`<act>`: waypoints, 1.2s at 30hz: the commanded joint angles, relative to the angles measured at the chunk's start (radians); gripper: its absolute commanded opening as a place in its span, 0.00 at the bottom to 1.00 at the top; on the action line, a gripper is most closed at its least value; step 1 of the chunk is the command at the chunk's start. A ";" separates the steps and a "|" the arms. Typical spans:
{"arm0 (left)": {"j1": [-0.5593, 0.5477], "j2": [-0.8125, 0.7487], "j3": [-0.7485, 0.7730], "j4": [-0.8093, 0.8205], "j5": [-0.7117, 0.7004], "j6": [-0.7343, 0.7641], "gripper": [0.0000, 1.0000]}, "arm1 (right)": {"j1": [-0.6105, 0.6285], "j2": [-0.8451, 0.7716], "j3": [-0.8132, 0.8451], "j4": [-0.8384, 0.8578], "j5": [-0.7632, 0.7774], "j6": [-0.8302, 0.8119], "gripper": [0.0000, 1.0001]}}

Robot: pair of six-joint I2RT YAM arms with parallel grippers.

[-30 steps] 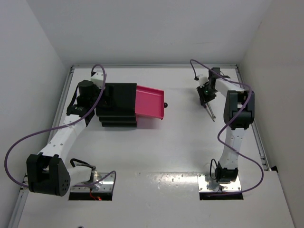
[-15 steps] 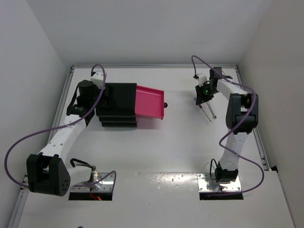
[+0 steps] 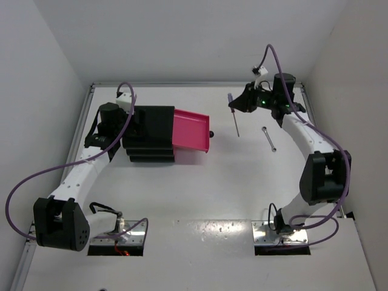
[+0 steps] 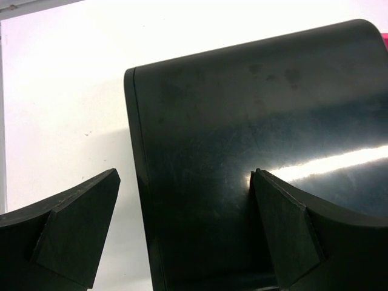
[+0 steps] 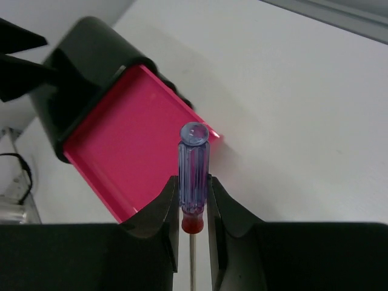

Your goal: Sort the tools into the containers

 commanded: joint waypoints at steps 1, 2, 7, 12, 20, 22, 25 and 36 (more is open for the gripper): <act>0.016 -0.004 0.002 -0.100 0.052 0.018 1.00 | 0.078 -0.004 -0.016 0.259 -0.051 0.202 0.00; 0.027 -0.004 0.002 -0.100 0.061 0.009 1.00 | 0.117 0.009 -0.005 0.285 -0.034 0.202 0.00; 0.036 0.005 0.002 -0.100 0.070 0.009 1.00 | 0.211 0.071 0.070 0.336 0.006 0.202 0.00; 0.036 0.015 0.002 -0.100 0.070 0.009 1.00 | 0.274 0.112 0.084 0.367 0.035 0.192 0.00; 0.036 0.024 0.002 -0.100 0.070 0.009 1.00 | 0.333 0.168 0.084 0.410 0.046 0.172 0.00; 0.036 0.024 0.002 -0.100 0.070 0.009 1.00 | 0.343 0.203 0.084 0.410 0.046 0.172 0.00; 0.036 0.024 -0.007 -0.100 0.061 0.018 1.00 | 0.362 0.226 0.107 0.410 0.046 0.172 0.00; 0.036 0.015 -0.016 -0.100 0.061 0.018 1.00 | 0.420 0.295 0.159 0.281 0.066 0.003 0.00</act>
